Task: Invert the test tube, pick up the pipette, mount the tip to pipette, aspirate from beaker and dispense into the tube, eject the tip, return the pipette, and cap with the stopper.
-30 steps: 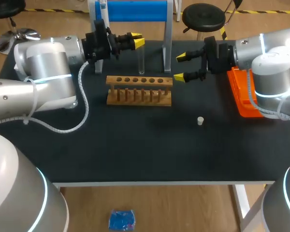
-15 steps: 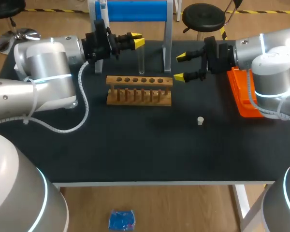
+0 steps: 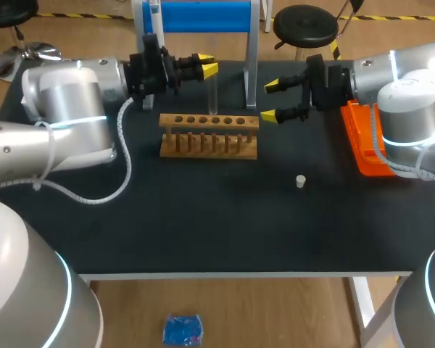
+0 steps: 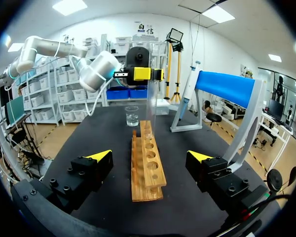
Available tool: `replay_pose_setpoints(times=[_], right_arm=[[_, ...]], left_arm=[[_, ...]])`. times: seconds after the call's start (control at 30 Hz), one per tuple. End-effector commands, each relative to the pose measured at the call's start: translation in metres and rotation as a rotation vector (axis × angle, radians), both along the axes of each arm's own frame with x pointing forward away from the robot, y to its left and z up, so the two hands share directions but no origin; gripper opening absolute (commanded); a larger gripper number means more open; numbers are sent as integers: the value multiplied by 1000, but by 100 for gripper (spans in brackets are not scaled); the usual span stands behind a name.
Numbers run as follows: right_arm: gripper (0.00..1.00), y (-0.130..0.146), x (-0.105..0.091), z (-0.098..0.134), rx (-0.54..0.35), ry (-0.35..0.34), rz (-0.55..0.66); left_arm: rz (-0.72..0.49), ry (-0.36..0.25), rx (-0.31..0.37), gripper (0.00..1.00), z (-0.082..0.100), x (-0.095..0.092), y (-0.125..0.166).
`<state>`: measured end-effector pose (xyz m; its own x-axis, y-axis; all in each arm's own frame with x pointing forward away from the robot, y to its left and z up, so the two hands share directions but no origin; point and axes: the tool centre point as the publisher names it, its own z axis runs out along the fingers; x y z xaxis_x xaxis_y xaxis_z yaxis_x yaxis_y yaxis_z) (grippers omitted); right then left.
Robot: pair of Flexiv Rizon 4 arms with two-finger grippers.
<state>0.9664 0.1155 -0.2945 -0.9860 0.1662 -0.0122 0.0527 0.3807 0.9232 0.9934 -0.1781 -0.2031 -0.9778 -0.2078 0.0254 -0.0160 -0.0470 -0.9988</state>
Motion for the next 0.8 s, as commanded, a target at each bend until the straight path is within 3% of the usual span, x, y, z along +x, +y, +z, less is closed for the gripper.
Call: replay_pose_setpoints(times=[0.03, 0.13, 0.8], right_arm=[[100, 0, -1, 0, 1, -2, -1], [100, 0, -1, 0, 1, -2, -1], [100, 0, -1, 0, 1, -2, -1]], left_arm=[[-6, -9, -6, 0, -3, -4, 1], [-32, -59, -6, 0, -3, -6, -1], [-60, -103, -1, 0, -13, 0, -7]])
